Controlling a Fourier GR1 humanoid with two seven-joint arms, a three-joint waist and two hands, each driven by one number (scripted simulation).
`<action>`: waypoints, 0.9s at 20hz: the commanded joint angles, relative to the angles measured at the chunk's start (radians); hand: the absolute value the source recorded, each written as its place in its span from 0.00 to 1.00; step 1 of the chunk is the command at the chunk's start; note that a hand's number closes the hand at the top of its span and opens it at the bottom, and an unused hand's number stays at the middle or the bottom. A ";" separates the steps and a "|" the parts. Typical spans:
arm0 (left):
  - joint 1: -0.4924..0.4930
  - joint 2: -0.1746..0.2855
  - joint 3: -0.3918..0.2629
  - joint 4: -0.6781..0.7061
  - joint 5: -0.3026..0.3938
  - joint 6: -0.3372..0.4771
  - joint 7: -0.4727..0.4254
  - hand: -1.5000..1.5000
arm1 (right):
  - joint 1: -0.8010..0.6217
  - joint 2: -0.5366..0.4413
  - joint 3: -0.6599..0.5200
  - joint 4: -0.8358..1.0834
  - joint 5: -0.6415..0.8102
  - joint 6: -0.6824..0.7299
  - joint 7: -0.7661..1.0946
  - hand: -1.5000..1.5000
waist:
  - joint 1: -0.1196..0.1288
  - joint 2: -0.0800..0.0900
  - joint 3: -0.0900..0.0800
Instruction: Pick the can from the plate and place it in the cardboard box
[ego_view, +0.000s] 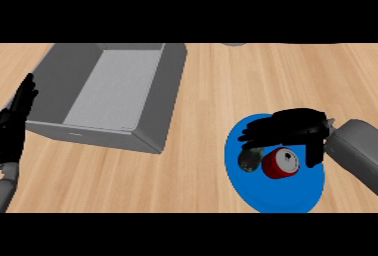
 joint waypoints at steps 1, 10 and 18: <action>0.061 -0.035 -0.018 0.096 -0.008 0.004 0.052 0.50 | -0.014 -0.034 0.007 0.014 -0.009 0.065 -0.137 0.00 | -0.017 0.011 -0.026; 0.089 -0.050 -0.020 0.048 -0.011 -0.018 0.042 0.50 | -0.004 -0.027 0.053 0.037 -0.054 0.036 -0.227 0.00 | -0.012 0.012 -0.025; 0.072 -0.029 0.032 0.105 -0.012 -0.037 0.023 0.50 | -0.051 -0.063 0.095 -0.061 -0.034 0.055 -0.131 0.00 | -0.029 0.008 -0.027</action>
